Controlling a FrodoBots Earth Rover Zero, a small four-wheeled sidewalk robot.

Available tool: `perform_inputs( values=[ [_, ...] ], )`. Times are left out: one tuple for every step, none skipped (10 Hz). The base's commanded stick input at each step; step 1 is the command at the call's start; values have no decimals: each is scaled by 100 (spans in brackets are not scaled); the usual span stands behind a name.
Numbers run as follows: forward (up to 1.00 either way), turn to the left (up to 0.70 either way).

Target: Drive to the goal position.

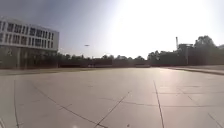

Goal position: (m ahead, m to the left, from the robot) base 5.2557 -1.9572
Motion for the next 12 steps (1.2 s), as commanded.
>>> perform_inputs(
  values=[
    [0,2],
    [1,1],
    [2,2],
    [3,3],
    [4,4],
    [2,4],
    [0,4],
    [0,4],
    [0,4],
    [0,4],
    [3,4],
    [4,3]
  ],
)
